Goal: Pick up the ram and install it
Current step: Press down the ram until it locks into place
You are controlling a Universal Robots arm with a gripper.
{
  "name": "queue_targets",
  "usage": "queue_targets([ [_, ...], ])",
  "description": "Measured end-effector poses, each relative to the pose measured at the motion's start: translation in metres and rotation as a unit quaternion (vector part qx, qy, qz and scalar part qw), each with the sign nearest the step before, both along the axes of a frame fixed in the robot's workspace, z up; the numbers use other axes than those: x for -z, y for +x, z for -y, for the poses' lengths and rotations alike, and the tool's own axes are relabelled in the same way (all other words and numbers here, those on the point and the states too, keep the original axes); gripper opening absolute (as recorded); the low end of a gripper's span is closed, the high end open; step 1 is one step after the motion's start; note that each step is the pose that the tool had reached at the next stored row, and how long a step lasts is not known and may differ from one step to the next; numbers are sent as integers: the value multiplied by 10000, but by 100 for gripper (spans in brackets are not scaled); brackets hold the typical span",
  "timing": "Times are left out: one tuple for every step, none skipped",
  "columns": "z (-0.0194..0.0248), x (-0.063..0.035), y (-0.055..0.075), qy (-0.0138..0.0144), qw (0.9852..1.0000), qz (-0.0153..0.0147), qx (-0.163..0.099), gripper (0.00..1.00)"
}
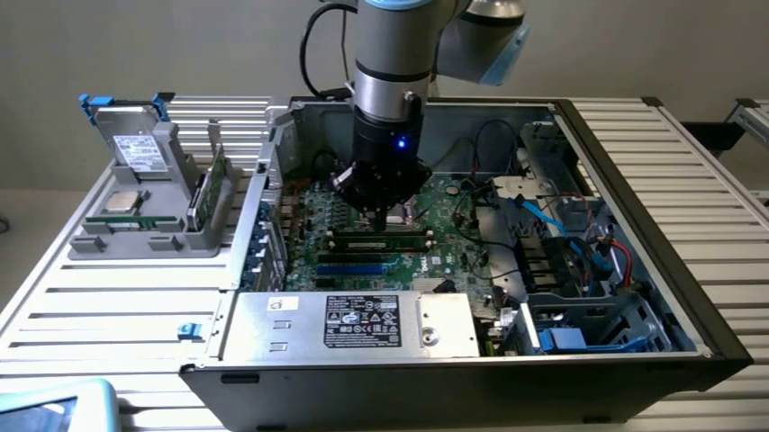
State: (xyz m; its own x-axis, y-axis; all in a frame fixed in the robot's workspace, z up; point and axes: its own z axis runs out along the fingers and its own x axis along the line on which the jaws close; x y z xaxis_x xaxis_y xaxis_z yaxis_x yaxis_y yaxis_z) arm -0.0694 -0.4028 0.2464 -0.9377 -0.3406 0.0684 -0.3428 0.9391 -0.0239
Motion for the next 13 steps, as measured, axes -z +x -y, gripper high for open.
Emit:
queue_targets([
  [0, 0, 0, 0, 10000, 0, 66, 11],
  [0, 0, 0, 0, 9999, 0, 129, 11],
  [0, 0, 0, 0, 9998, 0, 202, 11],
  [0, 0, 0, 0, 9996, 0, 267, 11],
  [0, 0, 0, 0, 9994, 0, 333, 11],
  [0, 0, 0, 0, 9992, 0, 396, 11],
  [0, 0, 0, 0, 9989, 0, 460, 11],
  [0, 0, 0, 0, 9986, 0, 531, 11],
  [0, -1, 0, 0, 9982, 0, 593, 11],
  [0, -1, 0, 0, 9978, 0, 656, 11],
  [0, 0, 0, 0, 9974, 0, 717, 11],
  [0, -1, 0, 0, 9970, 0, 780, 11],
  [0, 0, 0, 0, 9964, 0, 843, 11],
])
